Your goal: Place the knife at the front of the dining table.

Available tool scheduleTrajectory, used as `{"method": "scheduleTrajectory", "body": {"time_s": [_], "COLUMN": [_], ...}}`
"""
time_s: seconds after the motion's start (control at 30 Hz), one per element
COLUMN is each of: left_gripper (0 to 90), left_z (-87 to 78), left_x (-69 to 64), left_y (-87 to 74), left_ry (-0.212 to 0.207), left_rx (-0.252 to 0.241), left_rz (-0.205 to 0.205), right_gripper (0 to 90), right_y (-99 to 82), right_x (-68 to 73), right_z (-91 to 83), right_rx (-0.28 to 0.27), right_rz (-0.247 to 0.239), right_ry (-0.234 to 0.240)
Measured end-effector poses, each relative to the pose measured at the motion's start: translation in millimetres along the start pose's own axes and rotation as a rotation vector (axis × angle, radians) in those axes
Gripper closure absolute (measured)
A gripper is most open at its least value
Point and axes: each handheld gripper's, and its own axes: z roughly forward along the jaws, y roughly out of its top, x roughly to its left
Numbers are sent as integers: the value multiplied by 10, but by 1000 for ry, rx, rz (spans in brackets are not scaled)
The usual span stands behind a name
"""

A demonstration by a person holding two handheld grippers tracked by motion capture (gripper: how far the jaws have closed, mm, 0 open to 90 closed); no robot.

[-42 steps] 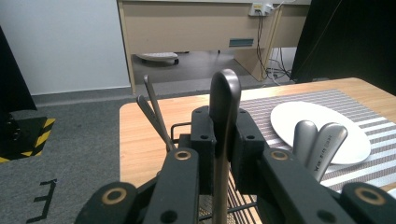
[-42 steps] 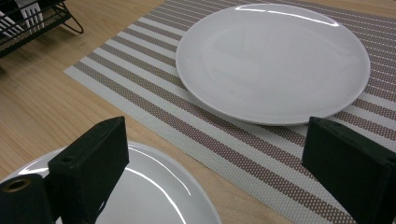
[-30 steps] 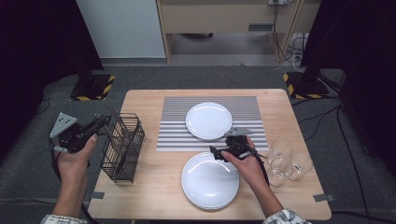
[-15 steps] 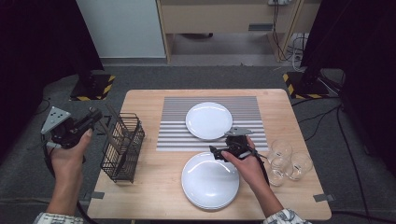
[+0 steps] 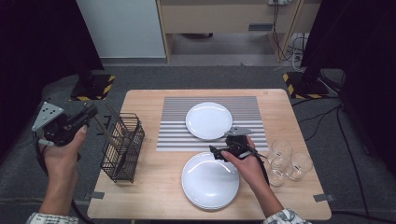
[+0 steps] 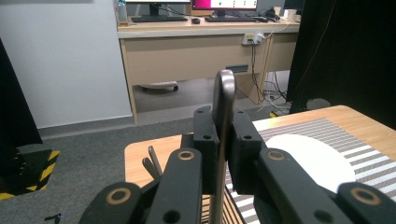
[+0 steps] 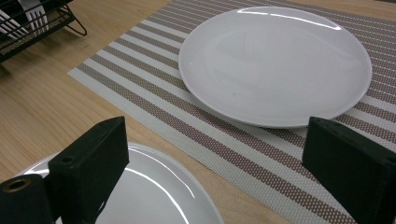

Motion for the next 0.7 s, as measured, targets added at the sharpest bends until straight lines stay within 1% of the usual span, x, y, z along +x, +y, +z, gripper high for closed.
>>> {"method": "scheduleTrajectory", "body": {"time_s": [0.33,0.5,0.7], "left_gripper": [829,829,829], "left_z": [8,13,4], "left_x": [18,13,32], "left_y": [-6,9,28], "left_ry": [2,-4,0], "left_rx": [0,0,-2], "left_rz": [-15,-14,-14], "right_gripper": [73,73,73], "right_y": [-10,-13,-22], "right_x": [2,16,12], "right_z": [4,5,21], "right_rx": [3,5,5], "right_rz": [2,4,-1], "right_ry": [-1,1,2]}}
